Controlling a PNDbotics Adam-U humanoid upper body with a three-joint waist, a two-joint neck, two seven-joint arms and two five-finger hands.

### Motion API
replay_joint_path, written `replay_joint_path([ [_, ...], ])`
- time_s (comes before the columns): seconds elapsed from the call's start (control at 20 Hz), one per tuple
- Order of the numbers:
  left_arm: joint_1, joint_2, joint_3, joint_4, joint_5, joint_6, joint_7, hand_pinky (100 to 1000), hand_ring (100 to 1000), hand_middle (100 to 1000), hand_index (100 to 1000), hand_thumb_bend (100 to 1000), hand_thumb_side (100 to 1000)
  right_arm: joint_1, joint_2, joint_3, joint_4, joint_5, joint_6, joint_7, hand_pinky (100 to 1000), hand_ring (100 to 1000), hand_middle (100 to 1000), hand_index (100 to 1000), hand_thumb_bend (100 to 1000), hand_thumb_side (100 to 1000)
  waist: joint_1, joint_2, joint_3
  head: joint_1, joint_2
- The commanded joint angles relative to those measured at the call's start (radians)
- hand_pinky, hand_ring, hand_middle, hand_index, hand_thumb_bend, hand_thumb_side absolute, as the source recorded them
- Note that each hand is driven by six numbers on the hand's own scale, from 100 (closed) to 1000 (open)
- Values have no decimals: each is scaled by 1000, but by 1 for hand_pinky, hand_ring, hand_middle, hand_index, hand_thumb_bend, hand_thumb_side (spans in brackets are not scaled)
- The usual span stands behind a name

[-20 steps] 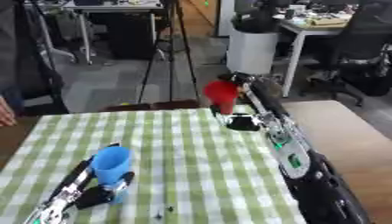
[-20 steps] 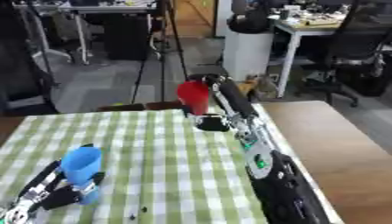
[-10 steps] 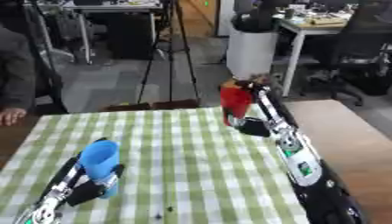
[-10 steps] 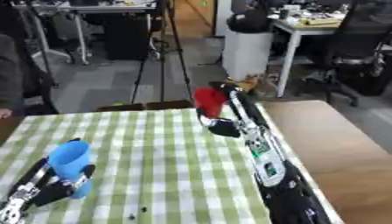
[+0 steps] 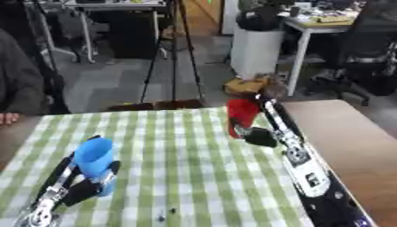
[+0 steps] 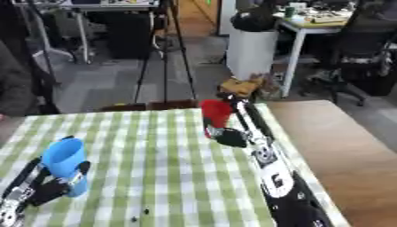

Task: Pour the contents of one cup into another cup.

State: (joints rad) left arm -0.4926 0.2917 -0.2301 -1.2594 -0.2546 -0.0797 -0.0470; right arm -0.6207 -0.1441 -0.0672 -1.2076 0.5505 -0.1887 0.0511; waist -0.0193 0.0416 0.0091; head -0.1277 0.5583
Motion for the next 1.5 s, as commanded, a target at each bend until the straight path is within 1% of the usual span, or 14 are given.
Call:
replay_joint_path([
  [0.05,-10,24,12,-27,7,1,6,453,531,618,741,219,522,-8,-5,3,-18,-39,4,16,767,688,582,874,190,207,3,-10,2,3,-11],
  [0.35,-5,24,15,-27,9,3,10,453,531,618,741,220,524,4,-2,6,-24,-63,11,29,768,687,582,875,184,211,3,-10,2,3,-11],
  [1.1,-2,24,18,-30,11,5,10,454,530,618,739,223,526,9,0,8,-24,-76,6,40,770,688,581,876,174,214,7,-10,-1,5,-15],
  [1.4,-1,25,18,-31,12,6,9,455,529,610,739,224,526,12,-1,7,-23,-80,8,40,771,688,581,877,171,217,7,-10,0,7,-10],
  [1.5,0,26,19,-31,12,6,9,455,529,606,739,225,526,12,0,8,-24,-82,6,42,772,688,582,877,175,223,8,-9,0,6,-15],
])
